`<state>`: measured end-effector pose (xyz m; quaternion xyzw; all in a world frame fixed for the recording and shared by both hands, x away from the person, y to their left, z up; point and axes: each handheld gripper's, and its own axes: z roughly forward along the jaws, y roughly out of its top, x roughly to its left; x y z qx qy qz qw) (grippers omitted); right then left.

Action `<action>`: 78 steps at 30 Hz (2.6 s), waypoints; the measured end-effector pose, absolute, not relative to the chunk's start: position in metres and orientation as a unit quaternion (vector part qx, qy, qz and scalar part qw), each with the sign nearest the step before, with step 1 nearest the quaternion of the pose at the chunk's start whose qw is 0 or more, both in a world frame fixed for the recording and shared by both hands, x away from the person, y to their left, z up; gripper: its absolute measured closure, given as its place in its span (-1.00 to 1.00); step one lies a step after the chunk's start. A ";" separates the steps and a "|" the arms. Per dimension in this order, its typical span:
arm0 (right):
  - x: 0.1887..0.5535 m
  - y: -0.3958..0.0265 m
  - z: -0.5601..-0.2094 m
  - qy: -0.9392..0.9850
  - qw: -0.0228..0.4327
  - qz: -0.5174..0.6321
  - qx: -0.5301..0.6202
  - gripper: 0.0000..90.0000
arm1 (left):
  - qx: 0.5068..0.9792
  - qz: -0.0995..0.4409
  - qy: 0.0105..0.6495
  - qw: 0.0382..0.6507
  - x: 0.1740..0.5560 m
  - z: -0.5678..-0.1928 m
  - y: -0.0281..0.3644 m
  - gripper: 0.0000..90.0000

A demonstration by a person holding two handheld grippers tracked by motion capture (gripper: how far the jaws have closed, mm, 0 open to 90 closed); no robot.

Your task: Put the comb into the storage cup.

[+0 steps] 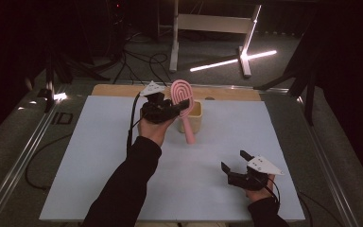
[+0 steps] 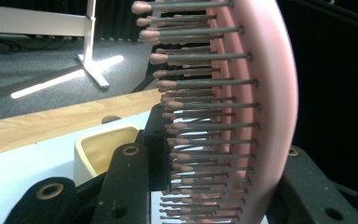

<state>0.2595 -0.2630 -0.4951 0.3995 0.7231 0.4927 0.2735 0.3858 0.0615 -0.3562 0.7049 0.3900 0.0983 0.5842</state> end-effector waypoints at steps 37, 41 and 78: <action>0.262 -0.259 -0.499 0.733 0.268 0.480 0.400 -0.71 | 0.710 0.131 0.377 0.579 0.409 -0.328 0.050 0.44; 0.262 -0.258 -0.499 0.733 0.267 0.480 0.400 -0.71 | 0.710 0.138 0.378 0.578 0.412 -0.327 0.049 0.44; 0.262 -0.259 -0.500 0.735 0.263 0.481 0.398 -0.71 | 0.689 0.179 0.409 0.571 0.445 -0.319 0.049 0.44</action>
